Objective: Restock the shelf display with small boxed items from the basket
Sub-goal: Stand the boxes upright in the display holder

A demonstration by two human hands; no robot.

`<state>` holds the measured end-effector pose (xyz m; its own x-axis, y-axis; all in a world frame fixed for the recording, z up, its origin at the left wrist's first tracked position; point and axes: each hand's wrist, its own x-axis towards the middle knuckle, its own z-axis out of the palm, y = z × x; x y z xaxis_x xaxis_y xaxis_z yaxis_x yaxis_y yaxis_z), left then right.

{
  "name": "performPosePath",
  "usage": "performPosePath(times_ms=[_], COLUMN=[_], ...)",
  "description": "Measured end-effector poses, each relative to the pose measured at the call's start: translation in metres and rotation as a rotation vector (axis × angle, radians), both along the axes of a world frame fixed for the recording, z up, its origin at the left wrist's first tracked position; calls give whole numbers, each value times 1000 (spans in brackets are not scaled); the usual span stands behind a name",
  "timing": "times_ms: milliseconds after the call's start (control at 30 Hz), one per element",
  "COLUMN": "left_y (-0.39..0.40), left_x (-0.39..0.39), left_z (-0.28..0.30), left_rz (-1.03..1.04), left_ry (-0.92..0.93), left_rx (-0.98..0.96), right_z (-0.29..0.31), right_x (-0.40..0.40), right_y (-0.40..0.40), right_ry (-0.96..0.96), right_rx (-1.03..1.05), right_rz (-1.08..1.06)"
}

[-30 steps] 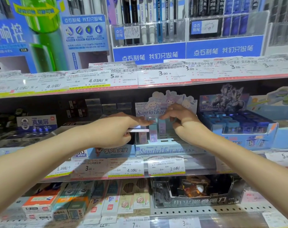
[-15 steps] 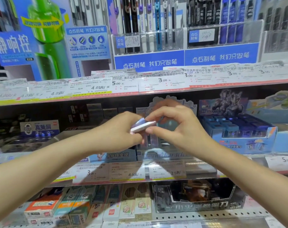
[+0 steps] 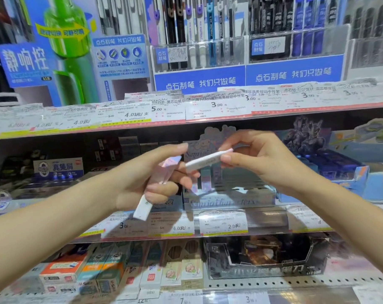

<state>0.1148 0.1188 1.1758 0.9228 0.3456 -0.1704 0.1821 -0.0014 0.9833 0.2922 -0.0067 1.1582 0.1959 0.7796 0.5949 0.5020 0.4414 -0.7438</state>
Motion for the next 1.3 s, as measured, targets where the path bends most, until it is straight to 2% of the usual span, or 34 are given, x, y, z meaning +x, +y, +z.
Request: performPosePath(times_ms=[167, 333, 467, 600, 667, 733, 800, 867, 967, 1100, 1300], left_y=[-7, -11, -11, -15, -12, -3, 9, 16, 18, 18, 21], left_x=[6, 10, 17, 21, 22, 21, 17, 14, 12, 12, 13], left_z=[-4, -9, -15, -16, -16, -17, -18, -19, -17, -16, -13], left_rz=[85, 189, 287, 287, 297, 335, 276, 168, 97, -25, -66], left_ry=[-79, -98, -145, -172, -191, -230, -246, -178, -41, 86, 157], left_rx=[58, 162, 246, 378, 541, 937, 1336, 1503, 1575, 1572, 1565], right_z=[0, 0, -3, -5, -3, 0, 0, -3, -11, -17, -19], right_x=[-1, -1, -4, -5, 0, 8, 15, 21, 24, 26, 29], right_y=[-1, 0, 9, 17, 19, 20, 21, 24, 29, 35, 41], right_ry=[14, 121, 257, 201, 166, 94, -38, -122, -166, -155, -182], right_rx=[-21, -23, 4, 25, 43, 61, 48, 19, -32, -62, -90], right_rz=[41, 80, 6, -90, -143, -208, -263, -278, -290, -275, -289])
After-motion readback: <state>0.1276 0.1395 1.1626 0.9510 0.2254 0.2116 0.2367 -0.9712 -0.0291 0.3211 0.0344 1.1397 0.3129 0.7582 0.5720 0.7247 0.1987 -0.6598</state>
